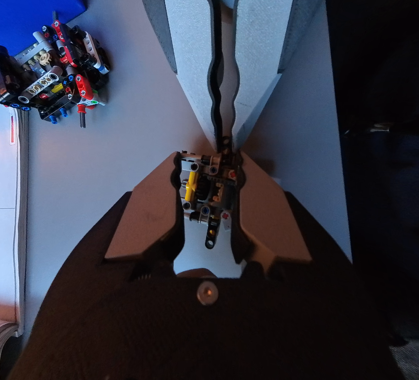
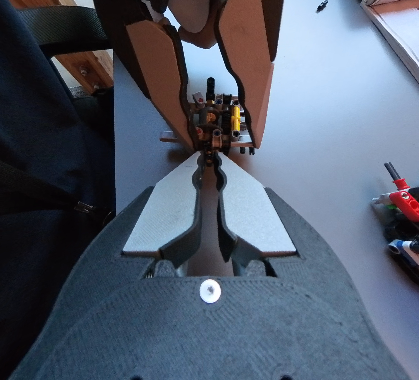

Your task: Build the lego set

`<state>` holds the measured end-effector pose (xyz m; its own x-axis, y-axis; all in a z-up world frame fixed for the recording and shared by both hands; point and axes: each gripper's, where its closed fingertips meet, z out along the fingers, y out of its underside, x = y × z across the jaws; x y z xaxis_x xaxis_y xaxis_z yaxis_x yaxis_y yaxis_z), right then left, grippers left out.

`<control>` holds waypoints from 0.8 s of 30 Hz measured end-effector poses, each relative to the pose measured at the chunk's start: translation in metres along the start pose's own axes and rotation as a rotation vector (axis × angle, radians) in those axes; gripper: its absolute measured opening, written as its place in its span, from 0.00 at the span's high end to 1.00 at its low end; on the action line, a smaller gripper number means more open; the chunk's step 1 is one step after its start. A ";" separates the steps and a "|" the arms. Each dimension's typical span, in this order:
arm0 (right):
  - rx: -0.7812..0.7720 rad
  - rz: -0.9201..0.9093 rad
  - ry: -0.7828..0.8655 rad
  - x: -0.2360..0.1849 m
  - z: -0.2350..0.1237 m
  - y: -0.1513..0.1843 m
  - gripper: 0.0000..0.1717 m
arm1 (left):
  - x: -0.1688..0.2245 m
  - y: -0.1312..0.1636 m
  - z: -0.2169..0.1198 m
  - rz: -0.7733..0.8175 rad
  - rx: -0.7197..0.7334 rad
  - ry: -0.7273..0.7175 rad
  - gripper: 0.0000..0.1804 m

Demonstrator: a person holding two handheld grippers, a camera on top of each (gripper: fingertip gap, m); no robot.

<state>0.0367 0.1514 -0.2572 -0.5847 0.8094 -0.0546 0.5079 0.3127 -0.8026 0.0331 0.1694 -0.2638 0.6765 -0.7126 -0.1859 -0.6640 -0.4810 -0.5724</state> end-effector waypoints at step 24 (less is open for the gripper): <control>0.078 0.529 -0.065 0.009 0.004 -0.003 0.96 | -0.009 0.004 -0.002 -0.160 0.061 -0.005 0.74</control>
<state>0.0270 0.1558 -0.2576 -0.3012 0.8130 -0.4982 0.6966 -0.1692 -0.6972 0.0239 0.1725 -0.2632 0.7736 -0.6268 -0.0930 -0.5277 -0.5559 -0.6422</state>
